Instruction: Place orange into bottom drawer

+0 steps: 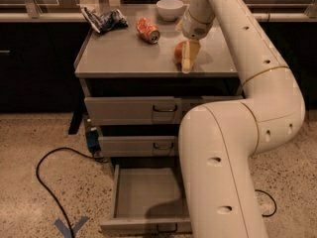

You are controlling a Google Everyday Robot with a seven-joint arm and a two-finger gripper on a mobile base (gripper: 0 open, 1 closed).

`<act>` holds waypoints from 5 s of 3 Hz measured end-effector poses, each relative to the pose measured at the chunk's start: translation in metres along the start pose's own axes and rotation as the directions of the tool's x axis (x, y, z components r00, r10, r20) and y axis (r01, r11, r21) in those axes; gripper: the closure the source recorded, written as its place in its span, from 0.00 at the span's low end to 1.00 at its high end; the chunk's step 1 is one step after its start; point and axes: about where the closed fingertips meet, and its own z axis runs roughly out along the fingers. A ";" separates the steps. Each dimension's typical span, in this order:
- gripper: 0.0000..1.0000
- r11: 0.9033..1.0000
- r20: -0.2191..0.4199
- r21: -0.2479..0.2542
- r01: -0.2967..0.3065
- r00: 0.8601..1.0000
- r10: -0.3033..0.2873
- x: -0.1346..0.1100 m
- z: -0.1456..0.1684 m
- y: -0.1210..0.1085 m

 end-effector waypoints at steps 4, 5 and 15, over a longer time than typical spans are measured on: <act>0.41 0.996 0.038 -0.011 -0.088 0.995 0.089 0.020 0.011 0.004; 0.64 0.996 0.038 -0.011 -0.088 0.995 0.089 0.020 0.011 0.004; 1.00 0.893 0.524 0.004 -0.450 0.761 0.382 0.002 -0.024 0.238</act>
Offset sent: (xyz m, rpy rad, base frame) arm 0.0195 -0.0401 0.0025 0.0546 0.0918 -0.0769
